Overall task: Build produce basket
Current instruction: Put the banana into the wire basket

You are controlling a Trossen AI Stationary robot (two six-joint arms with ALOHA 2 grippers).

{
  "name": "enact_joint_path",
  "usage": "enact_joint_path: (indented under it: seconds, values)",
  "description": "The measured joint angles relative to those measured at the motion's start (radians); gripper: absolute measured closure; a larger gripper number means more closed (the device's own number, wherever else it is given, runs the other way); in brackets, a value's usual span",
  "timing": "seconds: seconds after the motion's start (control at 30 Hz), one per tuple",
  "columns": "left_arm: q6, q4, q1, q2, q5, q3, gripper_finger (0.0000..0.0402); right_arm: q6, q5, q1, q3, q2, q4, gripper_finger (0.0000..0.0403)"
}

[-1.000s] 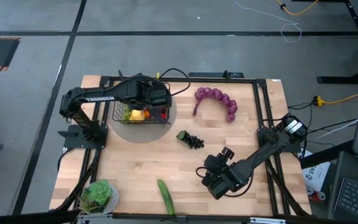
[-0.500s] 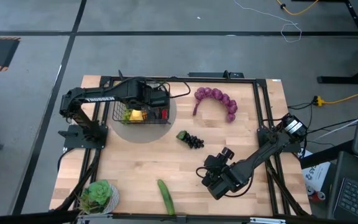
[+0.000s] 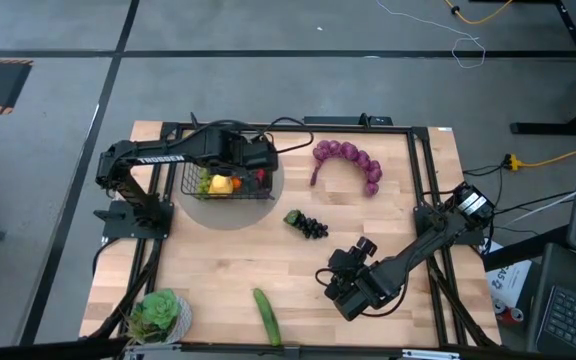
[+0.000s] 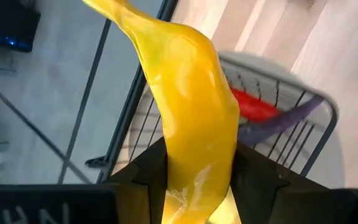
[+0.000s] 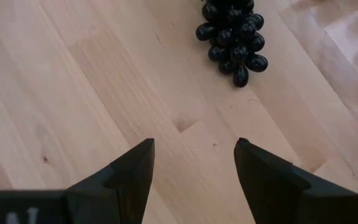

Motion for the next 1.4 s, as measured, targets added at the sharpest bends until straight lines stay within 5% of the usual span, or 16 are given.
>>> enact_joint_path:
  seconds: [0.43, 0.77, 1.4]
  values:
    - [-0.005, -0.024, 0.001, 0.0, 0.015, 0.0, 0.0264, 0.0, -0.001, 0.0, 0.0, 0.0, 0.0, 0.0181]
    - [-0.076, -0.077, 0.008, 0.0, 0.029, 0.0, 0.0215, 0.0, 0.0, 0.0, 0.0, 0.0, 0.0, 0.0181]
    - [-0.125, -0.105, 0.007, 0.0, 0.029, 0.0, 0.0211, 0.0, 0.001, 0.0, 0.0, 0.0, 0.009, 0.0181]
